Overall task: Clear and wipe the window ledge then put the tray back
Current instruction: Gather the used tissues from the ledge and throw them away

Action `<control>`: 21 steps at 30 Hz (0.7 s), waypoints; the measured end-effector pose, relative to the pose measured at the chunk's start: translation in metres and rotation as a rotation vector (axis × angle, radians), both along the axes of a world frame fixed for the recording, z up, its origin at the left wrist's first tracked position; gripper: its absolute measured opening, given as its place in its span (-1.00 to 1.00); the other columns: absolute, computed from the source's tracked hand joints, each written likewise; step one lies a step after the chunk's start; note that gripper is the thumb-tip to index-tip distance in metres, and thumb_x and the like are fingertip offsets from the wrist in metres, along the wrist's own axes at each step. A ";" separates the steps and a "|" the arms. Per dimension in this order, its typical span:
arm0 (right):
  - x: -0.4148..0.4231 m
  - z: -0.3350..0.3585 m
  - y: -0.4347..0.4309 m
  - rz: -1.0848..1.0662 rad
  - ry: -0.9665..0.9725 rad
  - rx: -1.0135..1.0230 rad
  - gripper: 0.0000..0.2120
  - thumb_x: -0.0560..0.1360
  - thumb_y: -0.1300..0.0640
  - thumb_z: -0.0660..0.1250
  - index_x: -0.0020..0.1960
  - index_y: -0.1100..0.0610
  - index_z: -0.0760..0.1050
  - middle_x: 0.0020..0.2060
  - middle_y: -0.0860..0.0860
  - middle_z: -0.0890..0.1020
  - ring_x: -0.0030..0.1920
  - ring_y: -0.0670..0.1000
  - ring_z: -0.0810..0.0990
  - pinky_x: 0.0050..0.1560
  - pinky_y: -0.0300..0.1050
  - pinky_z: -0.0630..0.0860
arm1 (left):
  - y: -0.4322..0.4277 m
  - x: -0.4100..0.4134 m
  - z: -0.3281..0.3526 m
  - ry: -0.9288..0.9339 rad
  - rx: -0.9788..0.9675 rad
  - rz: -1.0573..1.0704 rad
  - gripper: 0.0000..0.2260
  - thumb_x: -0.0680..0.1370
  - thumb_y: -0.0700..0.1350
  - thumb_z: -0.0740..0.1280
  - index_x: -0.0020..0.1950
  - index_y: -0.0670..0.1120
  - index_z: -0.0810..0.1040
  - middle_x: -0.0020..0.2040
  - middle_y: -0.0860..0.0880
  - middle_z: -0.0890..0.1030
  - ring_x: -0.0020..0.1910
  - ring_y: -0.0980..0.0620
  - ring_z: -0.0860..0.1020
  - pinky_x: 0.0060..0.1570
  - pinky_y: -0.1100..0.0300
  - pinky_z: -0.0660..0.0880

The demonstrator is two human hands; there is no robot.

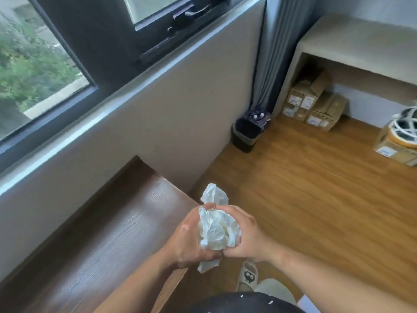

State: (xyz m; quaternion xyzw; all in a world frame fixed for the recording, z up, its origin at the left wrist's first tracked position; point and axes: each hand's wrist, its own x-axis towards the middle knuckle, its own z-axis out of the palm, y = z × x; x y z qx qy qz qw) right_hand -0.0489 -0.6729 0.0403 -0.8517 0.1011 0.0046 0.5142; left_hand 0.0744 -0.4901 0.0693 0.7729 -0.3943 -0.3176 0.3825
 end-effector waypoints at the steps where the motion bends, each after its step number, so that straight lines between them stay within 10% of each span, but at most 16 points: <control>1: -0.005 0.000 -0.020 -0.010 0.006 -0.005 -0.12 0.22 -0.07 0.63 0.46 -0.20 0.34 0.34 -0.27 0.44 0.37 -0.15 0.46 0.31 -0.17 0.47 | -0.021 -0.002 0.002 -0.005 0.007 -0.020 -0.09 0.27 0.14 0.68 0.49 0.21 0.25 0.33 0.27 0.46 0.37 0.23 0.46 0.29 0.39 0.41; 21: 0.007 0.017 -0.248 -0.260 0.013 -0.015 -0.12 0.21 0.03 0.69 0.42 -0.27 0.36 0.32 -0.25 0.49 0.35 -0.17 0.48 0.28 -0.14 0.51 | -0.288 0.043 0.032 0.032 -0.124 -0.248 -0.34 0.33 -0.13 0.68 0.32 0.04 0.44 0.15 0.20 0.54 0.21 0.05 0.56 0.13 0.32 0.49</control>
